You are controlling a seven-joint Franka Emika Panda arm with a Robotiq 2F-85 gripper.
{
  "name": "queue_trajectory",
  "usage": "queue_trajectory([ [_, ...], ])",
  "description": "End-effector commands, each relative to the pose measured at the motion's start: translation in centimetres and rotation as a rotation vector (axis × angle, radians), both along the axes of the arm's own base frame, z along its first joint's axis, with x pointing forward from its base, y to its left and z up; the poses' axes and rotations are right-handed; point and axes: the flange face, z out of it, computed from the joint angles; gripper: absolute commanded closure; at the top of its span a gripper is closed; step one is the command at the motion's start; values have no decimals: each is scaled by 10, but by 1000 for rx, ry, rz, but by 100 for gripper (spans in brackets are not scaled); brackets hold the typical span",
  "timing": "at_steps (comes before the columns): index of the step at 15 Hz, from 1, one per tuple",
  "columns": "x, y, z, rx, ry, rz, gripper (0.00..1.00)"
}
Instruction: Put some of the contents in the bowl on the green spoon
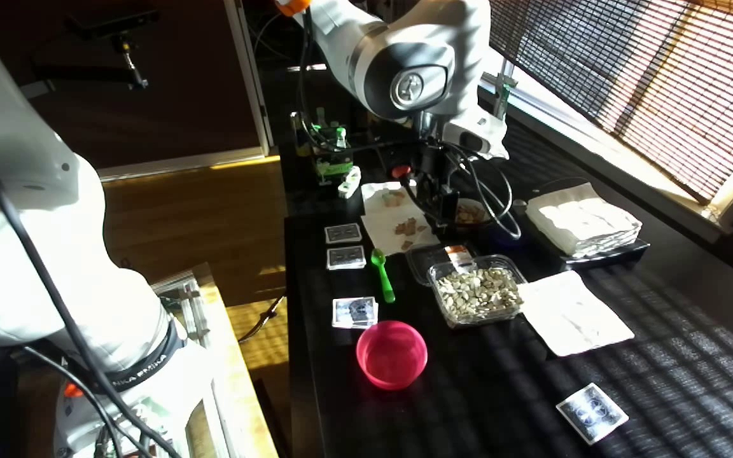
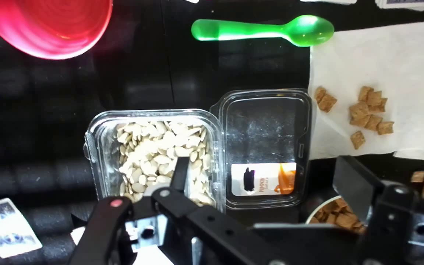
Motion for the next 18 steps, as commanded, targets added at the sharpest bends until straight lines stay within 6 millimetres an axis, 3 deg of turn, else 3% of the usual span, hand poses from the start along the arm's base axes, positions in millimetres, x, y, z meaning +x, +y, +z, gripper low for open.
queue_trajectory([
  [1,17,-26,-21,22,19,-196,0],
  [6,41,-43,-47,36,-20,-407,0],
  [11,63,-61,-74,35,-89,-463,0],
  [18,61,-88,-105,-9,-90,-497,0],
])
